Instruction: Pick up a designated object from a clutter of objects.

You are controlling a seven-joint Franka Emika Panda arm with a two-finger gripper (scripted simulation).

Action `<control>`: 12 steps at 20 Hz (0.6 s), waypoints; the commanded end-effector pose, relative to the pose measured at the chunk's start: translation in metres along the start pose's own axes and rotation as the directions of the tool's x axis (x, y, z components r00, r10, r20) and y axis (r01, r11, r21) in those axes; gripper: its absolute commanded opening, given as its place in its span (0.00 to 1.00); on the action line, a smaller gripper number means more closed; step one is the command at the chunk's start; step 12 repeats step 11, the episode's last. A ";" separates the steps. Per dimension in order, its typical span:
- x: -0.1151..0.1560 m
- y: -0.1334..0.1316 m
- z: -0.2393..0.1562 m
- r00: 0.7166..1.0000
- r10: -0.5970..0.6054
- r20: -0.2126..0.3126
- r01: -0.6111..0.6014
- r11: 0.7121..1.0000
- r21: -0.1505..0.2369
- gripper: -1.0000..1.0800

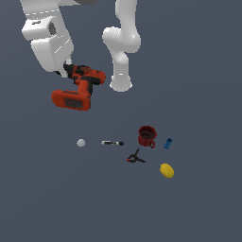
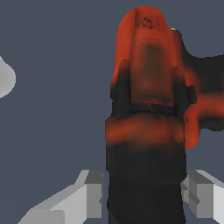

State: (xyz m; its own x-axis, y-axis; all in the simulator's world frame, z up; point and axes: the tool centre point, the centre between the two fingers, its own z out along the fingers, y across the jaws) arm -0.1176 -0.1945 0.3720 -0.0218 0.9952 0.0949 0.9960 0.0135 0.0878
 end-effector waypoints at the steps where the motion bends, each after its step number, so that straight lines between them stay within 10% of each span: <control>1: -0.001 0.000 -0.017 1.000 0.000 0.004 0.000 1.000 -0.005 0.00; 12: -0.004 0.000 -0.038 1.000 0.002 0.005 -0.002 1.000 -0.004 0.00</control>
